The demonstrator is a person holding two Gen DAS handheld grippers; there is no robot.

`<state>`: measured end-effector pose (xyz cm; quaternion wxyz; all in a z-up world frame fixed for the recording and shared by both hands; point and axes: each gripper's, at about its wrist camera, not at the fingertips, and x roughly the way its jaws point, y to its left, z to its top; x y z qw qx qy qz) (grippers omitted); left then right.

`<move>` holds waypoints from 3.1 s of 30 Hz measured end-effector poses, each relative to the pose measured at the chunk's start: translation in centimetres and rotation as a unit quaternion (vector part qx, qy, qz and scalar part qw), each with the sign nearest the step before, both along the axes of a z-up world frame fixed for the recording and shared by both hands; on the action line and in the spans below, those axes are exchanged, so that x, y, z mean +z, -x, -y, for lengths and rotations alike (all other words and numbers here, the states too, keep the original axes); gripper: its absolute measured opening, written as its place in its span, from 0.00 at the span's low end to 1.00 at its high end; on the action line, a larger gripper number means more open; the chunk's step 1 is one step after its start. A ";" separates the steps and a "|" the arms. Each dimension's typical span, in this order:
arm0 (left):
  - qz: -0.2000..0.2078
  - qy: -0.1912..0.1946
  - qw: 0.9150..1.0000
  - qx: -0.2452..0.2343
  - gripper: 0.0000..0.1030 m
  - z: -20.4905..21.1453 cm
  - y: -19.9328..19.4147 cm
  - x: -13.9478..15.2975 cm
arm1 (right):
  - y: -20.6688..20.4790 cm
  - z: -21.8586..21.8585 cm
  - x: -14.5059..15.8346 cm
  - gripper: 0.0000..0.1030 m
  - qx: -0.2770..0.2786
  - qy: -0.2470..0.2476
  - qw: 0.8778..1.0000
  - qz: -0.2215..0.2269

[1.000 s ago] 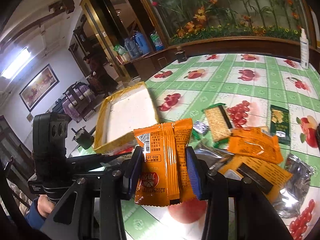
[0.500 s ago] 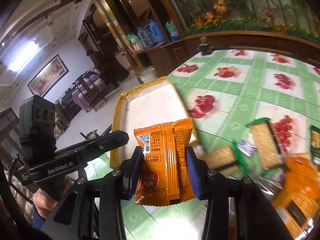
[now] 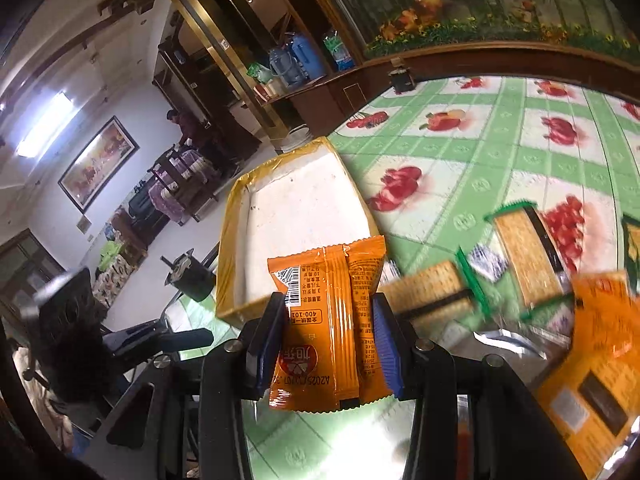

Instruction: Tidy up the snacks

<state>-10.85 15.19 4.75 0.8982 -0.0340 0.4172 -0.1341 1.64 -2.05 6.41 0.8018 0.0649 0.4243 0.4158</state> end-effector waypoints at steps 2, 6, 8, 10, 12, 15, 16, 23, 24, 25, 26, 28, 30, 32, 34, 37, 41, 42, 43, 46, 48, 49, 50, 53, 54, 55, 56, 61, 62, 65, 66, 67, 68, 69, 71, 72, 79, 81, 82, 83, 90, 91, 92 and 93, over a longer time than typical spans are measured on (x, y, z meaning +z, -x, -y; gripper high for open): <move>-0.010 -0.033 0.999 -0.008 0.79 0.9 -0.4 -0.9 | 0.2 0.2 -0.4 0.42 0.002 0.000 1.000 -0.006; 0.008 -0.067 0.998 -0.004 0.82 1.3 -1.4 -1.8 | 0.8 0.1 -0.8 0.42 0.009 0.001 1.000 -0.009; 0.006 -0.061 0.998 0.001 0.86 1.5 -2.2 -2.0 | 1.1 0.1 -0.9 0.42 0.011 0.001 1.000 -0.007; -0.002 -0.064 0.998 -0.001 1.00 1.7 -2.8 -2.7 | 1.2 0.2 -1.0 0.42 0.009 0.004 1.000 -0.003; -0.042 -0.052 0.998 -0.011 1.00 2.0 -3.9 -3.9 | 1.2 0.2 -1.2 0.42 0.009 0.004 1.000 -0.005; -0.050 -0.077 0.996 -0.006 1.00 2.7 -4.2 -4.2 | 1.2 0.3 -1.3 0.42 0.007 0.002 1.000 -0.009; -0.046 -0.075 0.996 -0.002 0.95 2.8 -4.2 -4.2 | 1.1 0.3 -1.3 0.42 0.007 0.001 1.000 -0.009; -0.022 -0.083 0.995 0.047 0.49 3.6 -4.3 -4.0 | 1.3 0.3 -1.4 0.42 0.006 -0.002 1.000 -0.006; -0.021 -0.082 0.995 0.048 0.44 3.7 -4.3 -3.9 | 1.3 0.3 -1.4 0.42 0.006 -0.002 1.000 -0.007; -0.018 -0.075 0.996 0.049 0.39 3.6 -4.4 -3.7 | 1.3 0.3 -1.5 0.42 0.006 -0.003 1.000 -0.008; -0.016 -0.067 0.996 0.052 0.39 3.5 -4.4 -3.6 | 1.3 0.4 -1.4 0.42 0.005 -0.003 1.000 -0.007; -0.014 -0.053 0.997 0.059 0.36 3.2 -4.3 -3.6 | 1.3 0.5 -1.4 0.42 0.002 -0.002 1.000 -0.001; -0.012 -0.035 0.997 0.066 0.34 2.7 -4.0 -3.5 | 1.2 0.5 -1.3 0.42 -0.001 -0.001 1.000 0.003; -0.009 -0.020 0.997 0.071 0.33 2.4 -3.8 -3.4 | 1.2 0.7 -1.3 0.42 -0.004 -0.002 1.000 0.003; -0.005 0.002 0.997 0.071 0.32 2.1 -3.4 -3.1 | 1.1 0.9 -1.2 0.42 -0.007 -0.004 1.000 0.003; 0.001 0.023 0.997 0.070 0.28 1.7 -3.0 -2.6 | 1.0 1.1 -1.2 0.42 -0.013 -0.007 1.000 0.002; 0.010 0.051 0.996 0.067 0.24 1.1 -2.7 -1.5 | 0.8 1.4 -1.1 0.42 -0.020 -0.010 1.000 0.002; 0.013 0.054 0.996 0.068 0.24 1.1 -2.7 -1.3 | 0.9 1.5 -1.1 0.42 -0.021 -0.010 1.000 0.002; 0.015 0.057 0.996 0.067 0.19 1.0 -2.7 -1.1 | 1.0 1.6 -1.1 0.42 -0.023 -0.010 1.000 0.003; 0.015 0.061 0.996 0.068 0.14 0.6 -2.7 -0.9 | 0.9 1.8 -1.0 0.42 -0.027 -0.011 1.000 0.002; 0.009 0.064 0.996 0.062 0.14 0.5 -2.8 -1.1 | 0.8 1.9 -1.0 0.42 -0.031 -0.013 0.999 0.000; 0.007 0.064 0.996 0.057 0.14 0.5 -2.8 -1.2 | 0.7 2.0 -1.1 0.42 -0.032 -0.014 0.999 -0.001; 0.007 0.062 0.997 0.054 0.14 0.6 -2.7 -1.3 | 0.7 2.2 -1.1 0.42 -0.035 -0.015 0.999 -0.002; 0.011 0.049 0.998 0.038 0.20 1.3 -2.6 -1.0 | 0.6 2.5 -1.2 0.42 -0.037 -0.019 0.999 -0.005; 0.013 0.040 0.999 0.033 0.33 1.6 -2.7 -0.9 | 0.5 2.6 -1.2 0.42 -0.037 -0.018 0.999 -0.004; 0.017 0.028 0.999 0.032 0.53 1.9 -2.8 -0.7 | 0.5 2.6 -1.1 0.42 -0.036 -0.019 0.999 -0.004; 0.021 0.019 0.999 0.032 0.63 2.0 -2.9 -0.7 | 0.5 2.6 -1.1 0.42 -0.035 -0.019 0.999 -0.004; 0.014 -0.034 0.999 -0.029 0.76 3.6 -5.0 -0.6 | 0.5 2.8 -1.0 0.42 -0.031 -0.023 0.999 -0.003; 0.003 -0.047 0.998 -0.046 0.76 4.1 -5.6 -1.0 | 0.5 2.8 -0.9 0.42 -0.031 -0.024 0.999 -0.003; -0.013 -0.098 0.992 -0.077 0.75 5.8 -6.9 -2.3 | 0.5 3.0 -0.8 0.42 -0.031 -0.027 0.999 -0.003; -0.012 -0.102 0.992 -0.076 0.73 5.9 -7.2 -2.7 | 0.5 3.0 -0.8 0.42 -0.032 -0.027 0.999 -0.001; -0.014 -0.104 0.992 -0.066 0.66 5.9 -7.5 -3.0 | 0.4 3.1 -0.8 0.42 -0.033 -0.028 0.999 0.000; -0.012 -0.109 0.993 -0.053 0.56 5.8 -7.6 -3.1 | 0.4 3.2 -0.8 0.42 -0.034 -0.028 0.999 0.000; -0.006 -0.104 0.994 -0.038 0.51 5.6 -7.5 -3.0 | 0.4 3.2 -0.8 0.42 -0.036 -0.027 0.999 0.001; -0.003 -0.081 0.997 -0.015 0.49 5.0 -7.3 -2.8 | 0.3 3.4 -0.9 0.42 -0.038 -0.027 0.999 -0.001; 0.000 -0.076 0.997 -0.004 0.47 4.8 -7.2 -2.6 | 0.3 3.4 -0.9 0.42 -0.039 -0.028 0.999 -0.003; 0.016 0.003 1.000 0.024 0.46 3.1 -5.6 -1.2 | 0.2 3.4 -0.8 0.42 -0.043 -0.027 0.999 -0.001; 0.029 0.022 0.999 0.031 0.46 2.2 -5.0 0.0 | 0.1 3.2 -0.9 0.42 -0.042 -0.026 0.999 -0.004; 0.036 0.026 0.998 0.035 0.46 1.7 -4.9 0.6 | 0.1 3.0 -0.8 0.42 -0.040 -0.025 0.999 -0.006; 0.040 0.029 0.998 0.038 0.46 1.3 -4.9 0.9 | 0.1 2.8 -0.7 0.42 -0.038 -0.024 0.999 -0.005; 0.063 0.051 0.990 0.115 0.45 -4.0 -6.1 2.3 | -0.4 -0.4 1.0 0.42 -0.019 -0.023 1.000 -0.006; 0.067 0.055 0.988 0.126 0.45 -4.5 -6.2 2.3 | -0.7 -1.5 1.4 0.42 -0.018 -0.027 0.999 -0.004; 0.074 0.058 0.986 0.141 0.45 -5.1 -6.3 2.4 | -1.0 -2.3 1.6 0.42 -0.017 -0.029 0.999 -0.004; 0.080 0.069 0.983 0.152 0.45 -5.8 -6.5 2.6 | -1.5 -3.6 1.8 0.42 -0.013 -0.031 0.999 -0.006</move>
